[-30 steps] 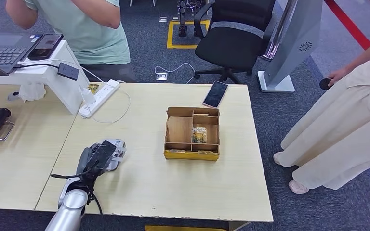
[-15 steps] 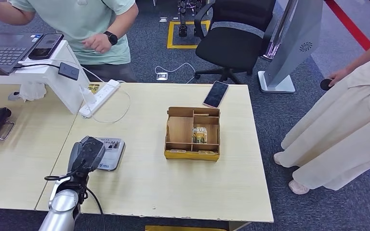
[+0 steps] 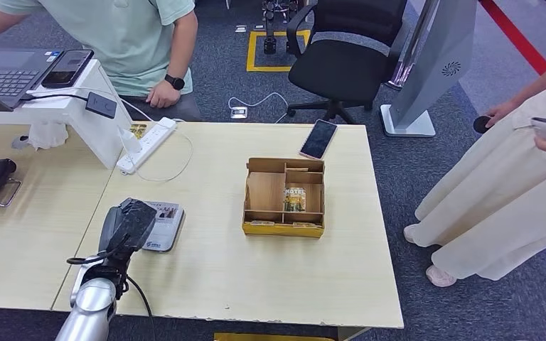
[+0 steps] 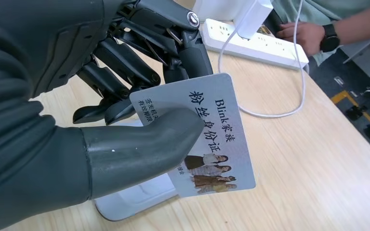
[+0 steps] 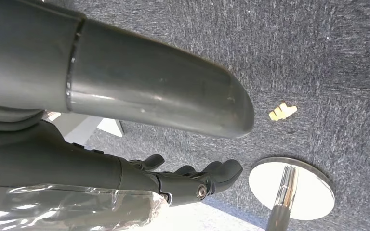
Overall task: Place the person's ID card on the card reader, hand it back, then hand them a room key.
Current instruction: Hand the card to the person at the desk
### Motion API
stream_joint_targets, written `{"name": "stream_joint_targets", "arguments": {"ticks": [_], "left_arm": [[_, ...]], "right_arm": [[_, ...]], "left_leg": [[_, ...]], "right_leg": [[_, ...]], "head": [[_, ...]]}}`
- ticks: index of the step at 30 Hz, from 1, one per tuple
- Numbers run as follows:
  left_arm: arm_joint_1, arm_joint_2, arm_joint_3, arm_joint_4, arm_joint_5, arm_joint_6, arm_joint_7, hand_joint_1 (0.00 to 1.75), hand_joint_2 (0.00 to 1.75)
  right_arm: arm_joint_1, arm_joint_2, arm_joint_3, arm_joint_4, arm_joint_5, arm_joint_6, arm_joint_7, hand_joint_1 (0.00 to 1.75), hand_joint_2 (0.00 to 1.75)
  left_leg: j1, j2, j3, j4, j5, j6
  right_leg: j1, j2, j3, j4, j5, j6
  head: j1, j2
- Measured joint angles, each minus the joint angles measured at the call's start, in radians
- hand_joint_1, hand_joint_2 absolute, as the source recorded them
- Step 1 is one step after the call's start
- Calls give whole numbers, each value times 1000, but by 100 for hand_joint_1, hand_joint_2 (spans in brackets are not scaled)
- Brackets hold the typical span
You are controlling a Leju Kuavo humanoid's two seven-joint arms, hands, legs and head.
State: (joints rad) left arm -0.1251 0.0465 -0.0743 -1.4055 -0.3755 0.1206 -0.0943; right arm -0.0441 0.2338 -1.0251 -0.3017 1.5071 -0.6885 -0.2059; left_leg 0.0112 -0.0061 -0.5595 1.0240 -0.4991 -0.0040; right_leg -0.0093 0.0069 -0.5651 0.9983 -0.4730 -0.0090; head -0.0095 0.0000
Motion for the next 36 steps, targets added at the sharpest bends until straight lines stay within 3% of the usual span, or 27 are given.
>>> {"name": "stream_joint_targets", "arguments": {"ticks": [36], "left_arm": [[-106,0,-33,293,-244,45,100,175,175]], "right_arm": [[-2,0,0,0,0,0,-3,0,0]], "left_leg": [[0,0,0,0,0,0]], "right_leg": [[0,0,0,0,0,0]], "head": [[0,0]]}}
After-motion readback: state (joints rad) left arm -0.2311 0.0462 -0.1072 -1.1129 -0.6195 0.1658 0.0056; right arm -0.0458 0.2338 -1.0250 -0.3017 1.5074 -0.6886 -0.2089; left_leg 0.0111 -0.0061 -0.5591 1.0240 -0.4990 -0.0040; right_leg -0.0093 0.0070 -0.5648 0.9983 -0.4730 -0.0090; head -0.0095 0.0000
